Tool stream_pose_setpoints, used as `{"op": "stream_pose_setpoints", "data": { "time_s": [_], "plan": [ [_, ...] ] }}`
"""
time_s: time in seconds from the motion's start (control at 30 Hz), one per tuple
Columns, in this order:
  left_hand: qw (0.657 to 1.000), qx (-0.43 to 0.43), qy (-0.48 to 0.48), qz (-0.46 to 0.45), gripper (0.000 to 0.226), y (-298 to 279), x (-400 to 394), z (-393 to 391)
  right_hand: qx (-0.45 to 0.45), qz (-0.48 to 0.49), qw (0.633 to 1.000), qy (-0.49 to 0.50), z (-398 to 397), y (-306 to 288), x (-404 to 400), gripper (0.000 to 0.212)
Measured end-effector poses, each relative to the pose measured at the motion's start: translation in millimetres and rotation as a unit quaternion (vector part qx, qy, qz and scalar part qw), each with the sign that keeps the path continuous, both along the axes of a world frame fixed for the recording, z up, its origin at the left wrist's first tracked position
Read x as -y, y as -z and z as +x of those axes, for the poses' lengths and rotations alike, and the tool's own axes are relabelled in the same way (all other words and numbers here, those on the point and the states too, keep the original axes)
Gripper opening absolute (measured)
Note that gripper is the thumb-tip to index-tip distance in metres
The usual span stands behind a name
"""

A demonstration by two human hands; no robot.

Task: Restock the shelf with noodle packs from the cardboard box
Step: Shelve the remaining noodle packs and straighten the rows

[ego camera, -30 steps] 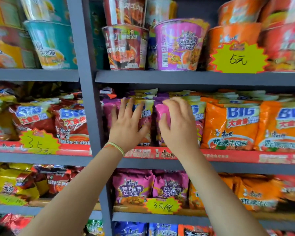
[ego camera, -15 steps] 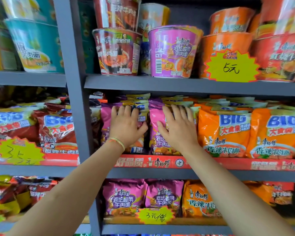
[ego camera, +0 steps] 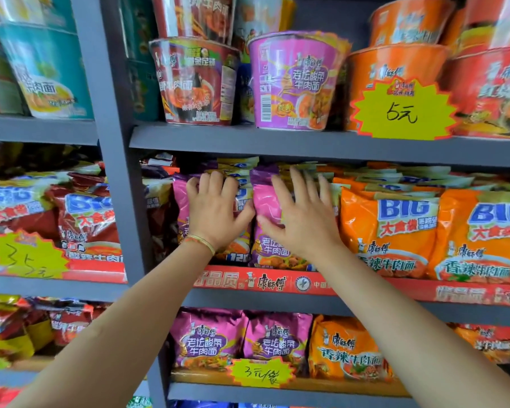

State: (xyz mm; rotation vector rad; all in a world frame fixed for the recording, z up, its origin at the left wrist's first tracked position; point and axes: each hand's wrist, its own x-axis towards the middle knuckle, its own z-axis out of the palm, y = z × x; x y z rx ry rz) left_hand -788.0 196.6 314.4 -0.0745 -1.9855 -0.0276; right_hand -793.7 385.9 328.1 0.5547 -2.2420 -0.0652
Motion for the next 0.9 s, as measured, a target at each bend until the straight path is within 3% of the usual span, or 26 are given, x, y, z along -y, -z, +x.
{"op": "stream_pose_setpoints", "data": {
  "time_s": [0.13, 0.33, 0.5, 0.6, 0.77, 0.9],
  "plan": [
    [0.998, 0.069, 0.012, 0.004, 0.052, 0.6, 5.9, -7.8, 0.013, 0.06, 0.998, -0.008, -5.1, 3.3, -0.4, 0.099],
    [0.986, 0.167, 0.002, -0.02, 0.06, -3.0, 9.3, -5.7, 0.012, 0.064, 0.998, 0.001, -11.3, 4.1, 4.3, 0.094],
    [0.988, 0.153, 0.019, -0.028, 0.064, -3.1, 13.1, 7.7, -0.002, 0.054, 0.998, -0.015, 3.1, 5.9, 3.7, 0.097],
    [0.988, 0.146, 0.038, -0.039, 0.068, -1.7, 17.4, 16.5, -0.004, 0.103, 0.993, -0.058, 14.2, 9.0, 1.1, 0.108],
    [0.957, 0.274, 0.027, -0.091, 0.123, -11.9, 27.4, 32.9, 0.037, 0.181, 0.981, -0.052, 12.8, 4.8, -16.7, 0.132],
    [0.93, 0.342, -0.039, -0.13, 0.141, -9.2, 24.1, 27.9, 0.03, 0.2, 0.979, -0.023, 12.2, 9.5, -9.0, 0.14]
  ]
}}
